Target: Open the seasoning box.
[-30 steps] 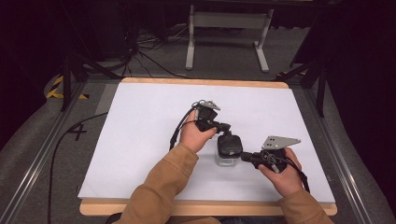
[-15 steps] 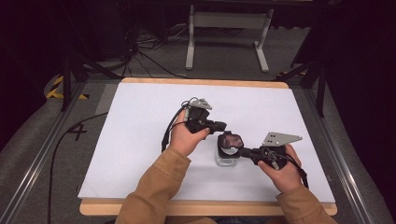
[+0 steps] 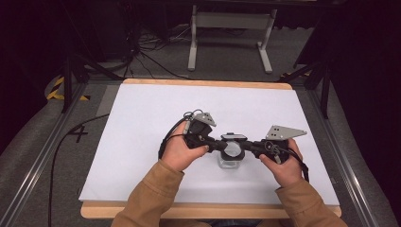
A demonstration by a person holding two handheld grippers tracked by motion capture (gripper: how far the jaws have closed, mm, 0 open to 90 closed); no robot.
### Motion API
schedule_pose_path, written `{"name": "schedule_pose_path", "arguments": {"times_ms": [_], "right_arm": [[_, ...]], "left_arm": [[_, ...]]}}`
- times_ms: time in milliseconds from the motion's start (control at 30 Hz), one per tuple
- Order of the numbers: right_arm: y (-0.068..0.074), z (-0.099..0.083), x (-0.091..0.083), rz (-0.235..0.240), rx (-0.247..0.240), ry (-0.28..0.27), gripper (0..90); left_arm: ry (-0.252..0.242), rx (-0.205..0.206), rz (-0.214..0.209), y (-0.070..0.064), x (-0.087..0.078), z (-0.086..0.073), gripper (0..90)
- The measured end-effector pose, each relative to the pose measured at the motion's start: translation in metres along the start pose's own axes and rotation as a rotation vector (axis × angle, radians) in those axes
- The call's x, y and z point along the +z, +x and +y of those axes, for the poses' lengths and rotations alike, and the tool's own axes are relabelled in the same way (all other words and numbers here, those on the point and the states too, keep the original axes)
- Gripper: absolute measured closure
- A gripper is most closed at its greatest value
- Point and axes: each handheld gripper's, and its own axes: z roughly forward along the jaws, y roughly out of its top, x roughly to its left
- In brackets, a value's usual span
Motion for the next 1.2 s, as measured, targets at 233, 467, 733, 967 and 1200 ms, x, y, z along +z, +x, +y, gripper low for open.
{"name": "schedule_pose_path", "arguments": {"times_ms": [233,467,733,967,1200], "right_arm": [[-0.001,0.001,0.001,-0.001,0.005,-0.008,89.4],[0.001,-0.002,0.003,0.004,0.007,0.007,89.3],[0.003,-0.009,0.007,0.006,0.006,0.058,89.2],[0.002,-0.018,0.007,0.014,0.022,0.111,89.5],[0.002,-0.021,0.003,0.006,0.021,0.103,89.6]], "left_arm": [[0.028,0.002,0.031,0.003,0.025,-0.001,86.8],[-0.035,-0.014,0.079,0.011,0.024,-0.001,88.8],[-0.100,-0.029,0.086,0.014,0.020,0.003,88.9],[-0.134,-0.021,0.083,0.016,0.019,0.009,88.8],[-0.175,-0.037,0.088,0.022,0.016,0.014,88.1]]}}
